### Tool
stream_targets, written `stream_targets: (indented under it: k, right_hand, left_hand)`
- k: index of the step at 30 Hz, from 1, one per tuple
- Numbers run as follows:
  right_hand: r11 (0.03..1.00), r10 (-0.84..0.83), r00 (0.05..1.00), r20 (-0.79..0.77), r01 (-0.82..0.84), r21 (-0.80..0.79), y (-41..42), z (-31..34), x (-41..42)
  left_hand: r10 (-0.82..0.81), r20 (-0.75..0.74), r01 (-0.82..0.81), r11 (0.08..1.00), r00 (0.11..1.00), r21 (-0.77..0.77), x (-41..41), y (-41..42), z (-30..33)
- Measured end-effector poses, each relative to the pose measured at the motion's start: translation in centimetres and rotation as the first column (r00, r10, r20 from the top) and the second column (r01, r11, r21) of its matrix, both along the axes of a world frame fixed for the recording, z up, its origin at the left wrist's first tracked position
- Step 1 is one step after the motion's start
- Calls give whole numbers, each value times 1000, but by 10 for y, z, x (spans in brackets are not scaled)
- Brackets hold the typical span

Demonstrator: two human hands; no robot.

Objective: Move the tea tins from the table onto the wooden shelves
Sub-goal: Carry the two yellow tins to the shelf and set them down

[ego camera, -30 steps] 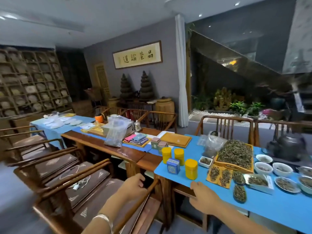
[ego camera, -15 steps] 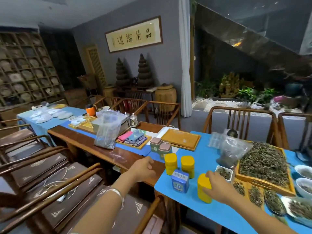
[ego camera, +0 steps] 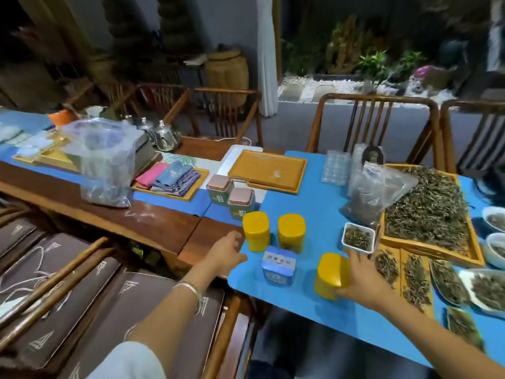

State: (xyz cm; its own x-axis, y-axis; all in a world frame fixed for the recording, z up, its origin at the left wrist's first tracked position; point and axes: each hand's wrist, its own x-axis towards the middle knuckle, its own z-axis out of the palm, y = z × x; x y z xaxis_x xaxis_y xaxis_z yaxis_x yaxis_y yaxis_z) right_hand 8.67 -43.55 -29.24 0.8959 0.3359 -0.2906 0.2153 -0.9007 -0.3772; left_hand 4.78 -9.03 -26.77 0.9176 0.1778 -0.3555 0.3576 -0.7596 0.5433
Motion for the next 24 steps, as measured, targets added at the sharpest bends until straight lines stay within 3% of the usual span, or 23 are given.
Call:
stream_targets:
  k: [6,11,14,24]
  right_hand:
    - [996,-42,991,-124,51,70,10,-25,15]
    - [986,-82,985,-152,102,129,9,-37,23]
    - [982,-93,984,-152,116,151,11,-38,23]
    - [970,-150,985,-89,164,182,9,-40,11]
  left_hand:
    - [-23,-80,17,997,996,-74,49,26,-58]
    - [2,76,9,989,997,-149,76,40,-85]
    - [28,149,25,938,988,-345,84,42,-99]
    - [70,158,22,855,985,-517,102,31,-124]
